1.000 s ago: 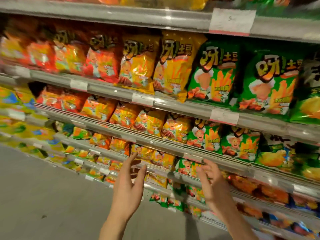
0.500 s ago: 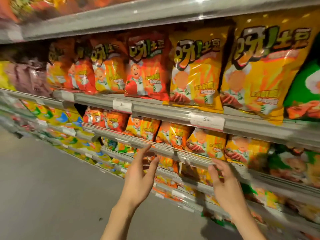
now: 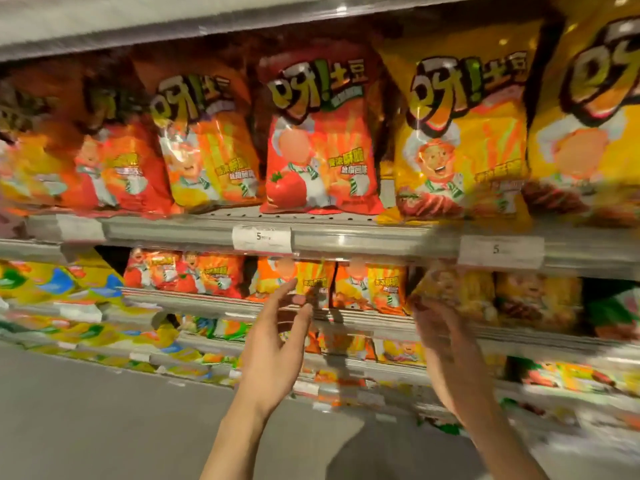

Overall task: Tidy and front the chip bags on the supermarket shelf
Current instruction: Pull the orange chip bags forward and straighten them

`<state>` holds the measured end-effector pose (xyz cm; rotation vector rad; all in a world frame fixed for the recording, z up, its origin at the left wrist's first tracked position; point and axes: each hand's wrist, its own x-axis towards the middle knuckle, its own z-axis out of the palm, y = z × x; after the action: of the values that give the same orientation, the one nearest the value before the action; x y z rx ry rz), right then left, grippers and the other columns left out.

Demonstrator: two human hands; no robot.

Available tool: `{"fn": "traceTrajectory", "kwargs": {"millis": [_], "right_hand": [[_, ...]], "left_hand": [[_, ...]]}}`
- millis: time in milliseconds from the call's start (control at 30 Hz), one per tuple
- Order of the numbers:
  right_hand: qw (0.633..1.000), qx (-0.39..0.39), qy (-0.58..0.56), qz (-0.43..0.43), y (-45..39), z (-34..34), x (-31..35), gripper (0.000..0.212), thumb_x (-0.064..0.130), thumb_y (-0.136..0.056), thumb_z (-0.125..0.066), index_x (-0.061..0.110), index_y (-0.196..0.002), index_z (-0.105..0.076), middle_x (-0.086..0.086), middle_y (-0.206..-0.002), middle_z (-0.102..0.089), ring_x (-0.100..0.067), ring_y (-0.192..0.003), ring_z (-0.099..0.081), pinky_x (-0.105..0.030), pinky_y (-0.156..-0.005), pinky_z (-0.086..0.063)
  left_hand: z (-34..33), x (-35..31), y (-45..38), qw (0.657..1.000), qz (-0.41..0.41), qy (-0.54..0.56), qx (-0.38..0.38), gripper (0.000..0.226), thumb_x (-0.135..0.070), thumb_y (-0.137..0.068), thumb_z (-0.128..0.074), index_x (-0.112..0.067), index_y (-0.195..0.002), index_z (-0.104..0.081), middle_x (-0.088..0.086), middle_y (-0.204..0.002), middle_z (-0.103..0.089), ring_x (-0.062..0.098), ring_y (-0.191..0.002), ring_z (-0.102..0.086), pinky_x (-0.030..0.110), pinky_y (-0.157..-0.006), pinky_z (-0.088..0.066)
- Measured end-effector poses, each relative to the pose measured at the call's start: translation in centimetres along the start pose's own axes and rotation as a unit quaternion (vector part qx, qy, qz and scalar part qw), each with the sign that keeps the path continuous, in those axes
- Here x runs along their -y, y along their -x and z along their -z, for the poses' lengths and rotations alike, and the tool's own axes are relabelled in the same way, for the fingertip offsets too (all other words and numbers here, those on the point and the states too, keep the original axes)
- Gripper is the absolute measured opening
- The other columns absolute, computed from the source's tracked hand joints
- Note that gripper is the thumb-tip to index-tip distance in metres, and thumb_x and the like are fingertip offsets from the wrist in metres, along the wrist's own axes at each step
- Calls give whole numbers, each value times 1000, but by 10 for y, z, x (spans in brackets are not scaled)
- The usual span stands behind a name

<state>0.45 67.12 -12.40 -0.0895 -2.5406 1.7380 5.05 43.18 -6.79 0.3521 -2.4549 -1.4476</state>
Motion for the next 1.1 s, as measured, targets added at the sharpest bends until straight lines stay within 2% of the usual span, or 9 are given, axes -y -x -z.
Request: {"fn": "traceTrajectory", "kwargs": {"millis": [67,200,400,467,600,800,900,1000,1100], "right_hand": [[999,-38,37,5,11,-18,9,43,55,-93,-47,33,-129,-57,24,-105,-64,3,-94,-63,-35,-83,-54],[991,-130,44,8,45,-64,37,41,66,-95,-42,39,-122,-56,17,-100,-69,0,-91,-66,-32,-81,-54],[987,-153,54,-5,81,-116,88,44,51,-90,-53,29,-128,-57,16,-106,-69,2,-91,-67,-31,-77,-56],[985,-152,82,23,86,-125,104,44,48,-89,-54,29,-128,-55,16,-102,-68,4,-87,-65,-24,-70,-53],[951,-183,210,132,83,-128,130,52,40,-91,-63,18,-137,-54,13,-107,-62,3,-88,-61,-9,-71,-44],[906,-200,310,207,46,-120,176,52,36,-92,-64,9,-136,-55,-5,-114,-66,-15,-100,-61,-17,-83,-38],[913,-186,306,196,24,-116,199,55,42,-93,-61,14,-139,-52,-6,-126,-62,-22,-112,-62,-32,-92,-46],[910,-224,287,199,-3,-107,219,54,41,-95,-64,10,-137,-53,-12,-128,-57,-29,-121,-54,-38,-101,-42],[920,-243,267,153,-34,-89,231,62,50,-94,-61,8,-139,-51,-16,-131,-55,-33,-126,-49,-46,-107,-41]], "left_hand": [[16,12,-13,999,-28,14,28,38,-36,-98,-61,-35,-136,-55,-17,-111,-71,-6,-100,-66,14,-82,-51],[59,36,-34,992,-72,49,87,30,-14,-100,-62,-31,-123,-55,-12,-101,-66,-21,-86,-60,-2,-72,-42],[121,73,-56,986,-90,84,117,30,-24,-100,-60,-40,-125,-56,-24,-104,-70,-1,-94,-67,10,-73,-50],[135,79,-63,987,-91,77,107,30,-30,-99,-61,-42,-126,-56,-29,-107,-69,-1,-96,-68,16,-75,-53],[160,72,-81,987,-139,34,72,45,-49,-97,-60,-31,-138,-56,-16,-113,-71,4,-96,-70,33,-81,-58],[195,39,-115,968,-251,-30,11,41,-32,-96,-62,-20,-135,-60,-5,-117,-71,10,-94,-71,38,-82,-60],[206,19,-130,950,-298,-94,1,44,-27,-99,-62,-17,-141,-54,-2,-123,-66,12,-102,-66,32,-85,-55],[208,-4,-136,948,-300,-103,9,44,-33,-101,-58,-21,-142,-50,-9,-117,-56,9,-98,-55,34,-84,-49],[191,-28,-136,941,-320,-109,15,43,-33,-102,-57,-20,-142,-50,-12,-114,-49,-4,-92,-42,22,-77,-34]]}}
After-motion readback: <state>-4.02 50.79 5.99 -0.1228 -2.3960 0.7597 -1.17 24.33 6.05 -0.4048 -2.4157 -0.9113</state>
